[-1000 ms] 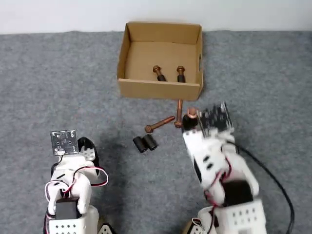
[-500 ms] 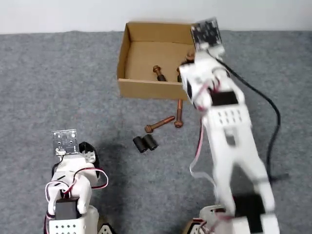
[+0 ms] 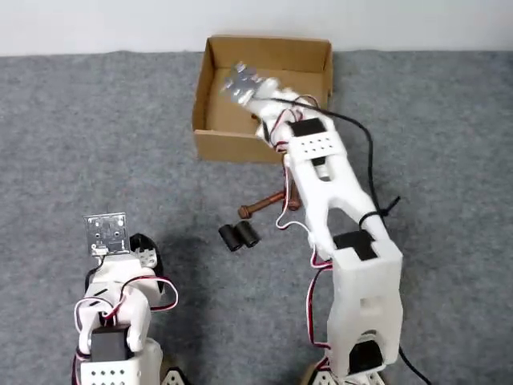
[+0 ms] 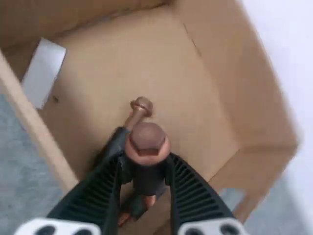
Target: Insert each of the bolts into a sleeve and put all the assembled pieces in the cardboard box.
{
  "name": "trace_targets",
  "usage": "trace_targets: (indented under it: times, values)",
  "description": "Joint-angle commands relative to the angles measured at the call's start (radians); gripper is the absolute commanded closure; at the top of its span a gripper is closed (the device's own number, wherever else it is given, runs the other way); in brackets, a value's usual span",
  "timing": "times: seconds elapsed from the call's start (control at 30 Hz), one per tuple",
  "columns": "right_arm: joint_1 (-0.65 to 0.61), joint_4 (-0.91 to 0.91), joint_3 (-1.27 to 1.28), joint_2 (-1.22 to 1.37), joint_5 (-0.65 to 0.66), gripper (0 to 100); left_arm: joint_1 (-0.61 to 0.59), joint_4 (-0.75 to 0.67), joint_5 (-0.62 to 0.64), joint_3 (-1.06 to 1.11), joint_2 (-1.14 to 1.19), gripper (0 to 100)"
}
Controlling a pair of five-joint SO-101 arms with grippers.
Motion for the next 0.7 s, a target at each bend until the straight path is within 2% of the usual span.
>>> trace_targets:
  times: [0.0, 0.1, 0.3, 0.5, 0.6, 0.67]
  values:
    - [-0.012, -0.028, -0.061, 0.042, 0.178, 98.7, -0.003, 0.008, -0.008, -0.005, -0.003, 100]
    - [-0.012, -0.044, -0.061, 0.068, 0.21, 97.7, -0.003, 0.008, -0.008, -0.005, -0.003, 100]
    - [-0.012, -0.048, -0.061, 0.068, 0.21, 83.1, -0.003, 0.008, -0.009, -0.005, -0.003, 100]
    - [-0.012, -0.039, -0.058, 0.033, 0.209, 91.3, -0.003, 0.008, -0.009, -0.005, -0.003, 100]
    - [-0.021, 0.045, -0.06, -0.007, 0.207, 99.6, -0.003, 0.008, -0.009, -0.005, -0.003, 100]
    - [-0.027, 0.117, -0.06, -0.048, 0.207, 98.0, -0.003, 0.008, -0.009, -0.005, -0.003, 100]
